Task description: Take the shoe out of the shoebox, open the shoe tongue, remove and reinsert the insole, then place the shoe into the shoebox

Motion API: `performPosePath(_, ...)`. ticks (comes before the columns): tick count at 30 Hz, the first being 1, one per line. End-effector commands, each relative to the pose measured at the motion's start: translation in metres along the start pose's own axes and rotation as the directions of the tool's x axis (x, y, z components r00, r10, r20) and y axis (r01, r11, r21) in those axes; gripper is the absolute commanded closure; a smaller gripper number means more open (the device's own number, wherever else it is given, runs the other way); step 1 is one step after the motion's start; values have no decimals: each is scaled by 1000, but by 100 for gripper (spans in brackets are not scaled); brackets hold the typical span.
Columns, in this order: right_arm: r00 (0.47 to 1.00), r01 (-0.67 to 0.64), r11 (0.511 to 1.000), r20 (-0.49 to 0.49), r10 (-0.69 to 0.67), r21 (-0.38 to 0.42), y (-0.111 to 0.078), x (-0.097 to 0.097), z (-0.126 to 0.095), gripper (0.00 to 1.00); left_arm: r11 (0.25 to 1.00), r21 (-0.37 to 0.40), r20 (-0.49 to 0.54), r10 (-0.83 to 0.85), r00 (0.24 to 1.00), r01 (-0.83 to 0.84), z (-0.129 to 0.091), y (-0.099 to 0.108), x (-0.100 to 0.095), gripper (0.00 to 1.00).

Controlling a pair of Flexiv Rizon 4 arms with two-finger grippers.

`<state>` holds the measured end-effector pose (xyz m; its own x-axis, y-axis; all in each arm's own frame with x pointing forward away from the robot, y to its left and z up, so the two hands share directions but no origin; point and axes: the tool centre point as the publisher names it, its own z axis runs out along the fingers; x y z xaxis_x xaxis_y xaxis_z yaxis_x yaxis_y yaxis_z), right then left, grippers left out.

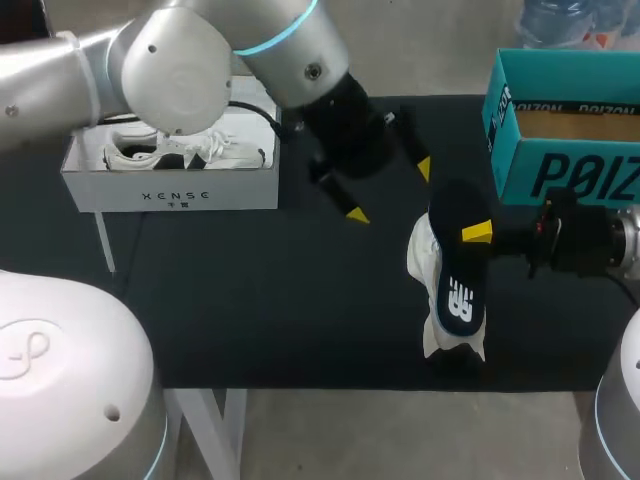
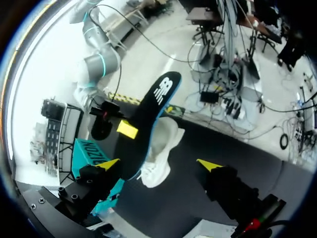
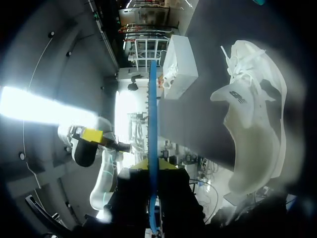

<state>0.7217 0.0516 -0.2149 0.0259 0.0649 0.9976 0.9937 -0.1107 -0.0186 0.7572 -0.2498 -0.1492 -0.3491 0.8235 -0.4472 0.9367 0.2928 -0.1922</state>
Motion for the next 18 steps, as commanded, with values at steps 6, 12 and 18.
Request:
performPosePath(6,1000,-1,1000,1,1,-2,0,0,1,100,987,19,-216,161,963,-161,-13,10,-59,0)
performPosePath(12,1000,-1,1000,1,1,-2,0,0,1,100,981,13,-197,190,962,-191,-6,6,-84,0)
performPosePath(18,1000,-1,1000,1,1,-2,0,0,1,100,973,-12,-170,226,959,-231,-2,1,-107,0)
